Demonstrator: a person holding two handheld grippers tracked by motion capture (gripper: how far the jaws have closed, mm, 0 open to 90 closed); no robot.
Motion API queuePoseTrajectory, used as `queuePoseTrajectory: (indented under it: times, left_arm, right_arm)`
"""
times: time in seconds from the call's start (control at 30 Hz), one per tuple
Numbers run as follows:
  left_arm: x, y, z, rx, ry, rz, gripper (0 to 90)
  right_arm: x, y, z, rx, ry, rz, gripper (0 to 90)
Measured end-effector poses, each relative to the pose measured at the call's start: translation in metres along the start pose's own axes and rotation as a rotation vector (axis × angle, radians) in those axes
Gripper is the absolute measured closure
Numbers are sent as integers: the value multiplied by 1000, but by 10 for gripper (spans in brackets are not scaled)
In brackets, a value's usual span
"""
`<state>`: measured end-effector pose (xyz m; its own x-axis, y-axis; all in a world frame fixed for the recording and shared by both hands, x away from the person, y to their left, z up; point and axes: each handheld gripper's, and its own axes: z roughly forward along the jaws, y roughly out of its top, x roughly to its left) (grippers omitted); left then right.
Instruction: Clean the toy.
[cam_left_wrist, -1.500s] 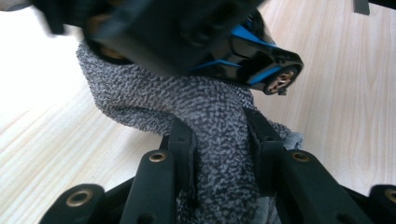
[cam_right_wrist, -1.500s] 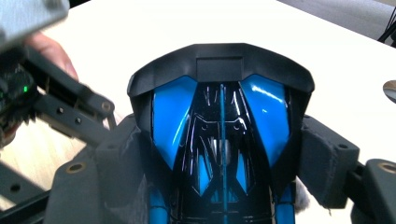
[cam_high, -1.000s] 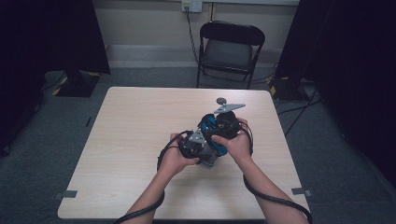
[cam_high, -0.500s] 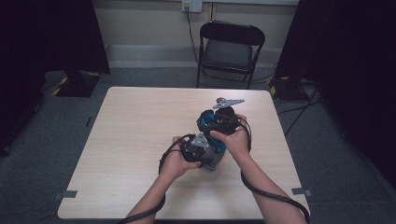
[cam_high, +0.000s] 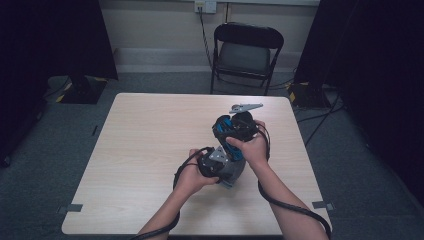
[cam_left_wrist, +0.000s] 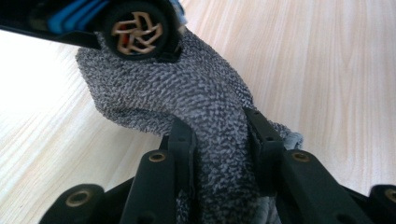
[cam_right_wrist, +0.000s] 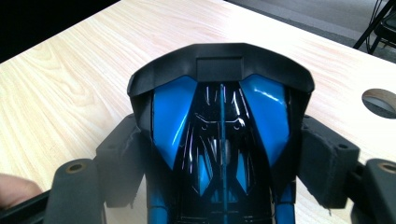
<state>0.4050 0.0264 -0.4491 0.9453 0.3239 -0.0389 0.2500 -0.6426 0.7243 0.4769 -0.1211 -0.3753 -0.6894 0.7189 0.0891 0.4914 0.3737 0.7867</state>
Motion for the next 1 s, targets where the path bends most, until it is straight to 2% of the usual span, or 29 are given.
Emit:
queuePoseTrajectory:
  times: [0.2, 0.4, 0.5, 0.9, 1.0]
  left_arm:
    - [-2, 2, 1, -4, -2, 3, 676]
    - [-4, 3, 2, 5, -7, 24, 676]
    - [-6, 3, 2, -2, -8, 16, 676]
    - [-22, 4, 6, 19, -58, 80, 676]
    - [-22, 4, 4, 26, -53, 83, 676]
  right_arm:
    - [-2, 0, -2, -1, -4, -1, 254]
    - [-4, 0, -1, -1, -6, 9, 254]
    - [-4, 0, 0, -2, -8, 11, 254]
    - [-14, 2, -9, -36, -16, 33, 254]
    - [-18, 2, -14, -45, -13, 36, 254]
